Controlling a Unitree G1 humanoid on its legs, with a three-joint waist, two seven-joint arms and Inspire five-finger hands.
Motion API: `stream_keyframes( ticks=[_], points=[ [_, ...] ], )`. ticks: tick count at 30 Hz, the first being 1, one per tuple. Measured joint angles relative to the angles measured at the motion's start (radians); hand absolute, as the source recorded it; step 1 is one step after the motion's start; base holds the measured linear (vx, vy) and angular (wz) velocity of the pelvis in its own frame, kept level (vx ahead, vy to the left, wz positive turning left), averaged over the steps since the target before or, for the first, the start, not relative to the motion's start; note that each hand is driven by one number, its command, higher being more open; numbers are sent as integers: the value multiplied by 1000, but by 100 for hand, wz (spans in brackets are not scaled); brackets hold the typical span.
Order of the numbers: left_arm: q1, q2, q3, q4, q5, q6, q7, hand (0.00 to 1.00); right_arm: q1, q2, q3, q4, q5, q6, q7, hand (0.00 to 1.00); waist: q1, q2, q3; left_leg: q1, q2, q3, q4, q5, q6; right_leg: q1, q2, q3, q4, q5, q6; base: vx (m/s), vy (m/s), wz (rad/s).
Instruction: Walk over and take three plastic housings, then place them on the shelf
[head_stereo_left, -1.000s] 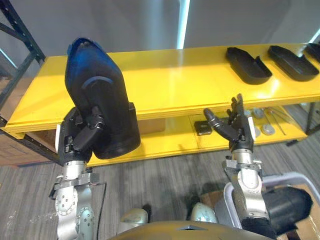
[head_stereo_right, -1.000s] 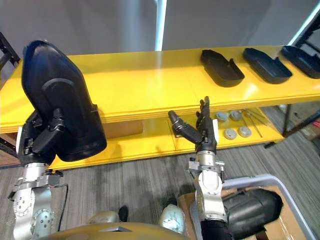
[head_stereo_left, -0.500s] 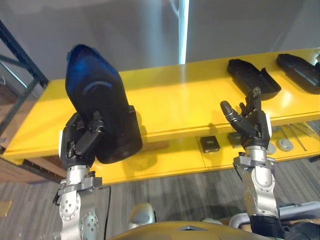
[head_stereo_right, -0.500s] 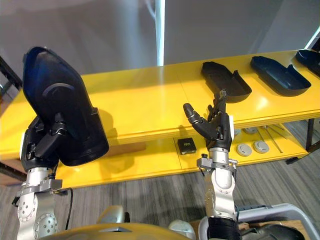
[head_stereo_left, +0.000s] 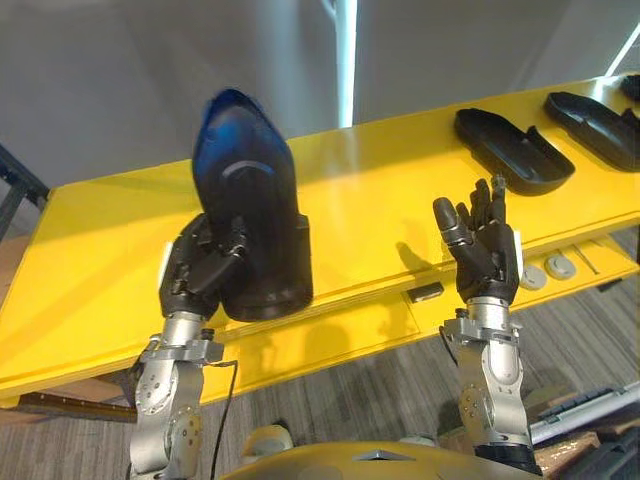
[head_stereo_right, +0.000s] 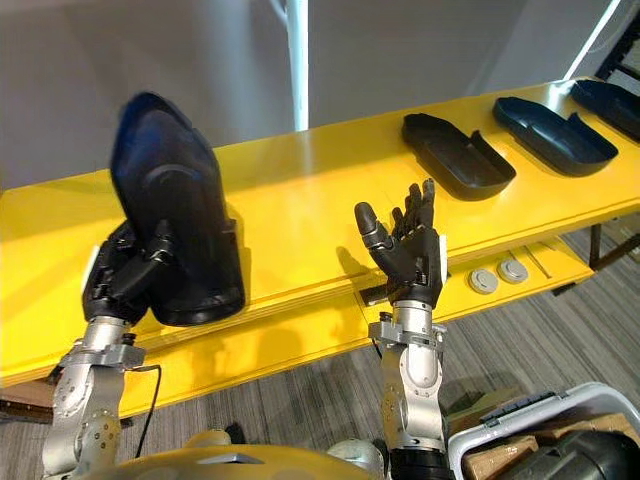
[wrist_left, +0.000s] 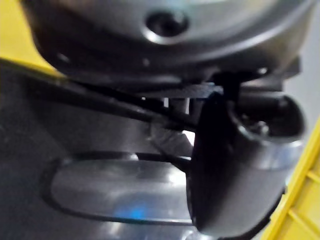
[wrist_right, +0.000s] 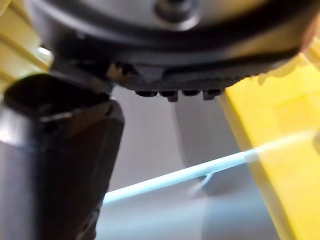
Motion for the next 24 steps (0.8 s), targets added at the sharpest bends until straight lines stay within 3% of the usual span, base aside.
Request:
stream_keyframes(
  ticks=[2,5,8,10,11,16,21,24],
  points=[
    [-35,1,-23,2,0,15,1,0,6,-7,3,0,-3,0,-3,100,-15,0,0,23,1,14,-28,9,-3,0,4,8,0,2,-3,-19,-5,-19],
    [-209,30,-49,100,-60,20,65,0,24,-10,18,0,-38,4,-8,100,-19,-2,-7,78,15,63,-89,28,-15,-7,28,47,-2,14,-19,-54,-1,-42],
    [-394,65,-39,265,-120,37,204,0,33,-24,67,-12,-44,30,12,100,-60,-13,-23,116,16,117,-155,58,-23,-25,42,82,-23,13,-21,-70,-17,-48],
    [-421,68,-31,305,-121,38,269,0,48,-37,72,-33,-42,46,15,100,-85,-10,-27,134,18,147,-194,79,-27,-41,54,96,-36,13,-20,-27,-70,-63],
    [-495,110,38,490,-82,97,404,0,93,-49,65,-42,-75,63,19,100,-123,-7,-29,163,63,196,-201,97,-50,-53,104,136,-35,16,-31,3,-110,-69],
    [-541,141,88,521,-84,115,430,0,119,-75,111,-50,-80,65,53,100,-128,-3,-29,165,67,203,-200,99,-52,-53,109,139,-36,15,-33,3,-18,-10],
    [-687,179,114,788,-165,161,488,0,121,-83,200,-50,-80,68,59,100,-130,10,-37,163,67,210,-201,100,-52,-61,110,148,-36,18,-36,-4,1,-3],
    [-702,179,120,800,-170,166,510,0,121,-83,218,-50,-80,88,58,100,-134,12,-38,157,67,214,-200,104,-51,-70,111,153,-36,21,-37,0,1,-4]
  ],
)
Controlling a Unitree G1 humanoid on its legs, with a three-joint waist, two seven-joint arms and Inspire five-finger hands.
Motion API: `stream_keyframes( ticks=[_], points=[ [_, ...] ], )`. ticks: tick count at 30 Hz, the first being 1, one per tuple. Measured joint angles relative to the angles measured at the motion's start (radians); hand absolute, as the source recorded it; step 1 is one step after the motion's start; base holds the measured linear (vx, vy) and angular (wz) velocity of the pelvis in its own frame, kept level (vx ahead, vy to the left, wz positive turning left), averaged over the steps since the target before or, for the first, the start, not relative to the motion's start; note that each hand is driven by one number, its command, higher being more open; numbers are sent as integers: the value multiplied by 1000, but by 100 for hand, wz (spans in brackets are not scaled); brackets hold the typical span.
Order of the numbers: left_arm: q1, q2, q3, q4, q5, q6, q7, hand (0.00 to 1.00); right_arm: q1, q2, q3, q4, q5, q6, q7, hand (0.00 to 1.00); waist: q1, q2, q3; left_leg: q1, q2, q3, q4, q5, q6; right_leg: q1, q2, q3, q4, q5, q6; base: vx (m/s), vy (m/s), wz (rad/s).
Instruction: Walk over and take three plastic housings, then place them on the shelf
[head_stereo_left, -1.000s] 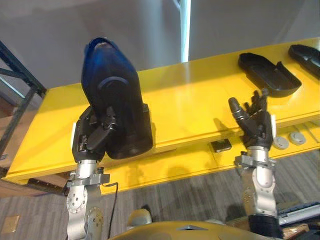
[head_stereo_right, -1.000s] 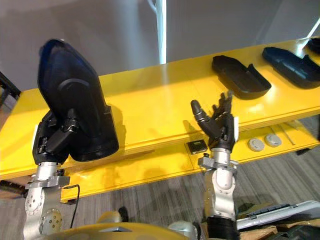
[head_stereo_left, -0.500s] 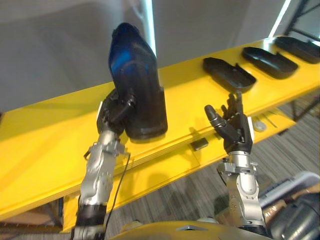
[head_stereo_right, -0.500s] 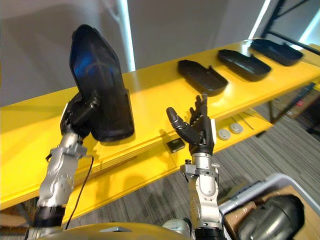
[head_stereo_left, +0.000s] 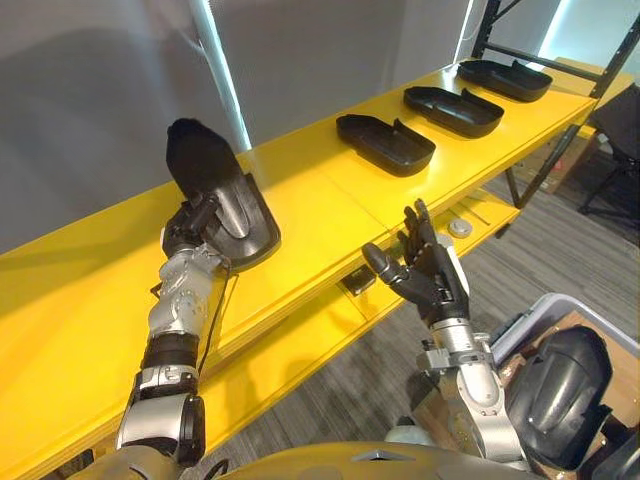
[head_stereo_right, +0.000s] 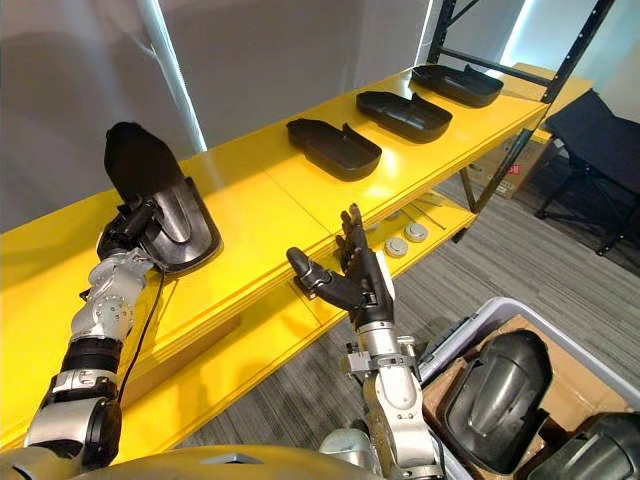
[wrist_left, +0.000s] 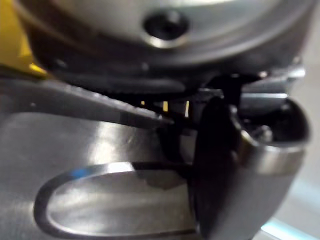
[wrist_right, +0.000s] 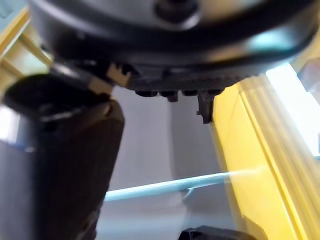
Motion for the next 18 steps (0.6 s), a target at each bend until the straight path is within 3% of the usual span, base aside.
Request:
stream_keyframes(
  ticks=[1,2,9,18],
  points=[
    [-3,0,0,1,-1,6,1,0,0,0,-1,0,0,3,-3,100,-2,0,0,-1,0,0,0,1,0,-1,0,0,0,0,0,0,0,0],
    [-17,1,0,16,-1,19,1,100,1,0,-1,0,0,5,-6,100,-2,0,0,-3,0,-1,0,2,0,-1,0,-1,0,1,0,0,0,0],
    [-52,43,-38,101,17,56,-27,100,0,-6,0,0,0,17,-14,100,-15,3,-4,-7,0,-2,0,5,1,3,0,0,-21,12,0,0,0,0],
    [-102,63,-79,169,23,76,-46,100,-9,-43,4,0,1,35,-29,100,5,-13,-5,-7,0,-5,-3,12,4,9,1,1,-35,22,0,0,0,0]
  ],
)
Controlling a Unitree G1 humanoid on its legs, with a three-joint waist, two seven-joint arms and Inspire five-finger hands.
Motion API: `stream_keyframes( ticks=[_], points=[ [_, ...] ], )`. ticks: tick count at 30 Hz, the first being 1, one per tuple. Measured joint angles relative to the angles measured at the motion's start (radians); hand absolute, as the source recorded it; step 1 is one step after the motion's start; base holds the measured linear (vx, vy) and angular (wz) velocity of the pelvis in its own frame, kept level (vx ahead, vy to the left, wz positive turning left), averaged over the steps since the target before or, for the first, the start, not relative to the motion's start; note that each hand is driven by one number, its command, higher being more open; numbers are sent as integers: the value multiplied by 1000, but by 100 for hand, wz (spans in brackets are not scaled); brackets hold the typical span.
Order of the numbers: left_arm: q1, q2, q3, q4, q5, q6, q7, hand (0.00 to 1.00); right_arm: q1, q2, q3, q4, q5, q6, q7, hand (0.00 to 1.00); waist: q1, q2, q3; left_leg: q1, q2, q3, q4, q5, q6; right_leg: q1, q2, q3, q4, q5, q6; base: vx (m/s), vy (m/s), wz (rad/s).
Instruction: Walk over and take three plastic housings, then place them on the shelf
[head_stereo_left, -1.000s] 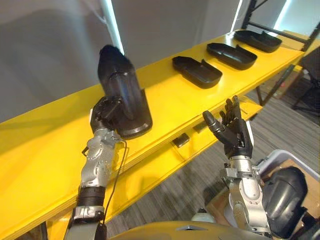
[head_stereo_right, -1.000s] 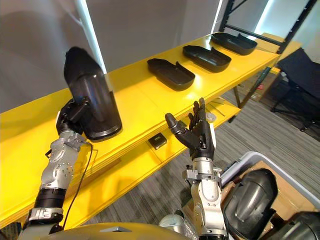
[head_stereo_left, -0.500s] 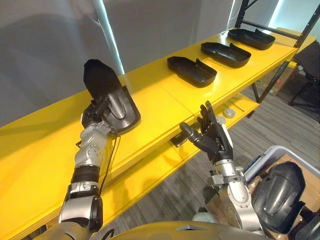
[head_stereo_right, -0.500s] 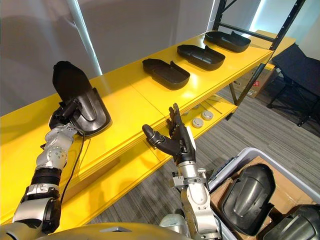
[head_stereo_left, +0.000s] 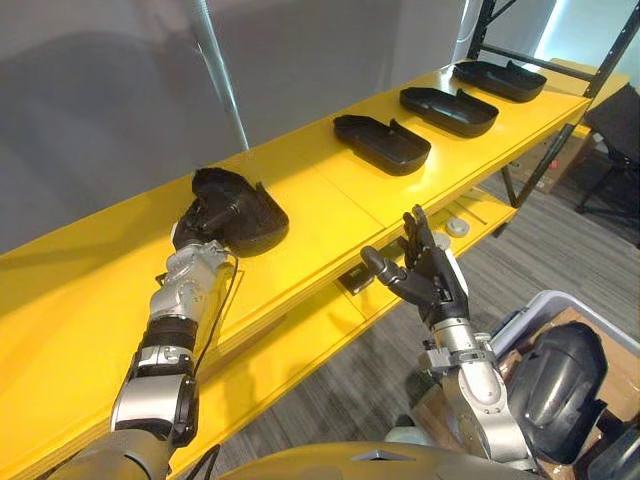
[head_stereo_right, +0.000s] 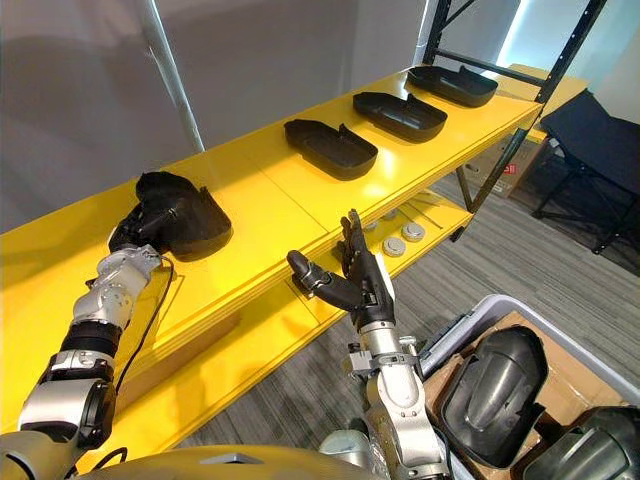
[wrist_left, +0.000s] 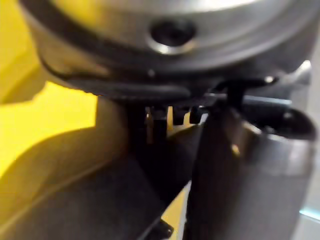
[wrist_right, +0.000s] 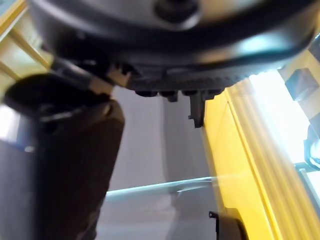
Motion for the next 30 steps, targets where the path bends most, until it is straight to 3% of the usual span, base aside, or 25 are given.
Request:
stream_keyframes(
  ticks=[9,15,19,22,27,30],
  points=[
    [-44,22,0,27,95,26,18,100,-23,-2,40,0,10,15,-13,100,0,-24,12,-1,0,-4,-1,4,2,0,0,-1,0,2,-3,0,0,0],
    [-46,68,-3,25,392,56,4,100,-34,-3,77,0,10,34,-1,100,-6,-23,11,-3,2,-7,0,9,2,0,2,-6,2,4,0,0,0,0],
    [-74,147,-93,8,591,113,-100,100,-34,-4,100,0,10,59,5,100,-7,-22,11,-14,2,-24,0,11,3,0,2,-21,6,3,-1,18,1,11],
    [-108,191,-109,6,654,138,-127,100,-35,-15,126,0,10,68,3,100,-7,-20,11,-19,3,-36,3,15,3,2,2,-32,8,2,-3,25,2,13],
    [-164,282,-155,-34,700,130,-149,100,-36,-42,155,3,9,68,-1,100,3,-16,11,-21,6,-56,2,16,3,15,2,-51,8,-4,-11,6,4,12],
    [-204,311,-161,-38,614,88,-145,100,-39,-42,158,8,8,68,-8,100,6,-12,10,-34,6,-71,3,25,7,17,2,-74,11,-6,-14,-11,3,17]
  ],
)
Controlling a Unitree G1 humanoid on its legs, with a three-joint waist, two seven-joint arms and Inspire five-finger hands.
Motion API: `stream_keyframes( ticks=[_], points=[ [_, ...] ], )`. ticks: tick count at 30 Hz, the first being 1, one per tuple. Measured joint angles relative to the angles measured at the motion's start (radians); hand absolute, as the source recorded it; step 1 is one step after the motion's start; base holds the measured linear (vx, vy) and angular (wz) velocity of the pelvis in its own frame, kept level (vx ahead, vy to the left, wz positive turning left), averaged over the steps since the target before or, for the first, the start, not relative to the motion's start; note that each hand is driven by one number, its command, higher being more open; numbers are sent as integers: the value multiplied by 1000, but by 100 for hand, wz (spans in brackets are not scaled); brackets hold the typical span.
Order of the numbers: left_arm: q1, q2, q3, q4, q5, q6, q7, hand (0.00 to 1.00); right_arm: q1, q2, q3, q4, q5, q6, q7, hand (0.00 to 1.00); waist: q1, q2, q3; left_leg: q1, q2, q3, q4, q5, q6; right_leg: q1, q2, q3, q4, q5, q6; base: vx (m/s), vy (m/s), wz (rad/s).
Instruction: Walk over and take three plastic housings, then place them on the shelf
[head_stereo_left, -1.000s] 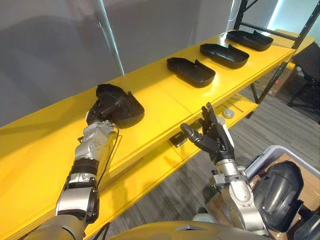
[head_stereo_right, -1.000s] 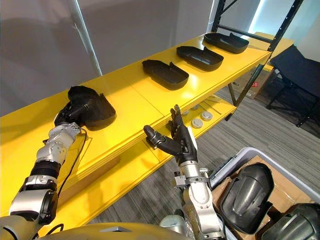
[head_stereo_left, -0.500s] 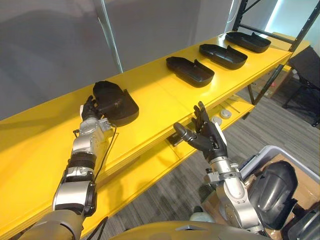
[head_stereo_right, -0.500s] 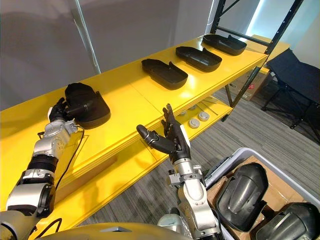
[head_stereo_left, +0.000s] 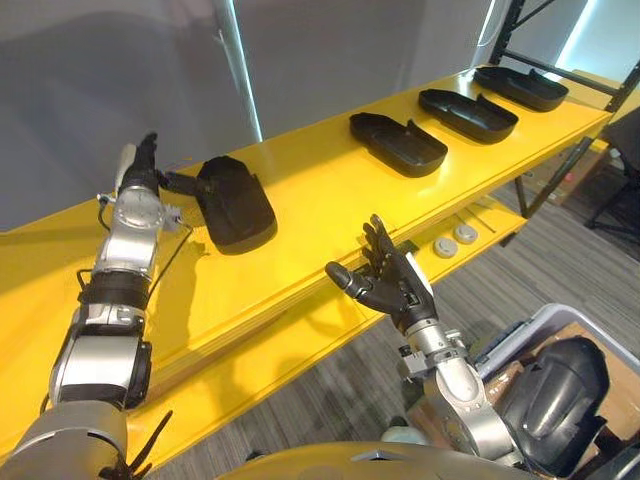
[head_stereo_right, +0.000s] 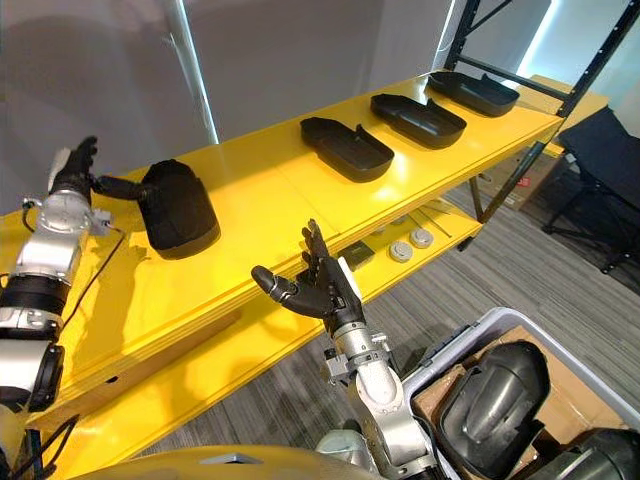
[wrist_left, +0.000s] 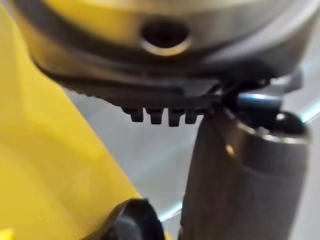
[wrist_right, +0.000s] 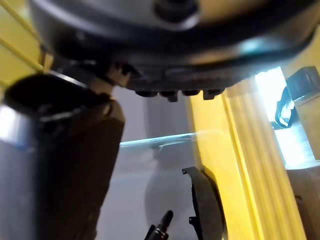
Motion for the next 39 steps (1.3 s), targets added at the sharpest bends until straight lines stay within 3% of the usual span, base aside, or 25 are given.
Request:
stream_keyframes(
  ticks=[6,11,13,15,17,18,20,26,32,39],
  points=[
    [1,3,-16,-93,-196,-41,18,100,-7,0,6,1,3,-1,-6,100,5,6,0,-6,1,-21,-2,8,2,1,0,-13,7,-4,-6,-13,9,7],
    [24,2,3,-256,-360,-160,64,100,-68,-2,18,1,35,-25,32,100,13,18,-5,-18,2,-49,-2,18,4,9,-1,-41,8,-4,-5,-6,6,14],
    [104,-28,64,-396,-433,-243,79,100,-110,-11,32,1,26,-41,31,100,30,31,-12,-19,3,-57,0,19,4,15,-1,-50,8,-1,-2,11,7,14],
    [292,-142,148,-647,-506,-334,82,100,-177,-18,31,1,-17,-64,10,100,54,44,-21,-21,2,-81,0,20,5,34,-2,-75,2,-3,-1,14,3,26],
    [477,-262,158,-827,-501,-396,75,100,-227,-17,14,1,-50,-97,-17,100,82,50,-29,-32,2,-111,0,24,4,54,-2,-108,-9,-5,1,7,-6,40],
    [539,-302,158,-873,-500,-406,71,100,-246,-18,6,1,-51,-106,-21,100,91,51,-31,-37,1,-126,0,27,4,58,-2,-119,-9,-8,2,-1,-15,61],
    [767,-428,155,-938,-455,-410,53,100,-308,-17,-41,1,-54,-121,-38,100,138,51,-35,-53,1,-184,-3,33,3,87,0,-186,-10,-28,-2,-40,-21,73],
    [1057,-536,221,-937,-421,-406,40,100,-390,0,-61,33,-69,-122,-39,100,231,38,-38,-104,-6,-278,-3,52,-1,117,6,-285,-19,-36,2,-24,-8,49],
    [1154,-570,216,-938,-375,-426,-46,100,-497,63,-21,256,-41,-55,-56,100,299,34,-34,-124,-18,-343,-3,63,7,152,6,-357,-25,-40,7,-13,3,34],
    [1171,-581,115,-939,-382,-442,-103,100,-639,136,54,501,-12,-22,-100,100,330,42,-25,-159,-28,-397,-3,78,9,160,9,-412,-25,-41,9,-11,7,23]
  ],
)
